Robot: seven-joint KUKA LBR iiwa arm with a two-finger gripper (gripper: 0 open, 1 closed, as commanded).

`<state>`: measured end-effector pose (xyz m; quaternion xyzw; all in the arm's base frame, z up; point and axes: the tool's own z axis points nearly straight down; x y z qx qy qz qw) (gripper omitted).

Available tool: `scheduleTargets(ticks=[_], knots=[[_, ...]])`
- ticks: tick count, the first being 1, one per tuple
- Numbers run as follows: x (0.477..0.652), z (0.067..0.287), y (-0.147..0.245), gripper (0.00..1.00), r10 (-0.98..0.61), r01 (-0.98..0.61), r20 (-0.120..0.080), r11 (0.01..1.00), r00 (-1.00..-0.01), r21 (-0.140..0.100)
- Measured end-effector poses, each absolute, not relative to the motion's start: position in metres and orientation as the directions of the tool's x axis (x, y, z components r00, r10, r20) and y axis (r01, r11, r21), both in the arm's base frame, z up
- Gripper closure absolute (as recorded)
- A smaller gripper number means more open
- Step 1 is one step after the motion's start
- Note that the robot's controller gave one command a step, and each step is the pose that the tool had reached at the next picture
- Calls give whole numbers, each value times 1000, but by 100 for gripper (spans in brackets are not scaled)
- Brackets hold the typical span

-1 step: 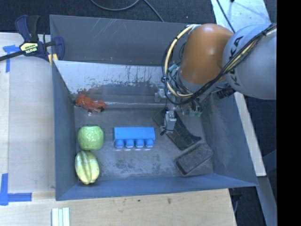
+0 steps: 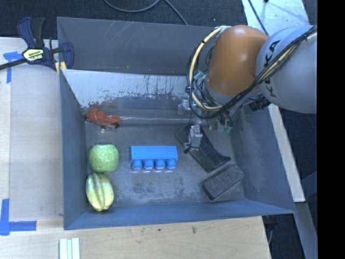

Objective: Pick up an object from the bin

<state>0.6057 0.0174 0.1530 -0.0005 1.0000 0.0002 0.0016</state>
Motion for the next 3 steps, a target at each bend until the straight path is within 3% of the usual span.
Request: scheduleTargets(ticks=[1,2,3], knots=[[611,125,49,0,-83,-83,-6,997,-996,-2],[609,102,108,0,-200,-200,-2,980,-980,-1],[581,79,89,100,-414,-414,-13,910,-910,-4]])
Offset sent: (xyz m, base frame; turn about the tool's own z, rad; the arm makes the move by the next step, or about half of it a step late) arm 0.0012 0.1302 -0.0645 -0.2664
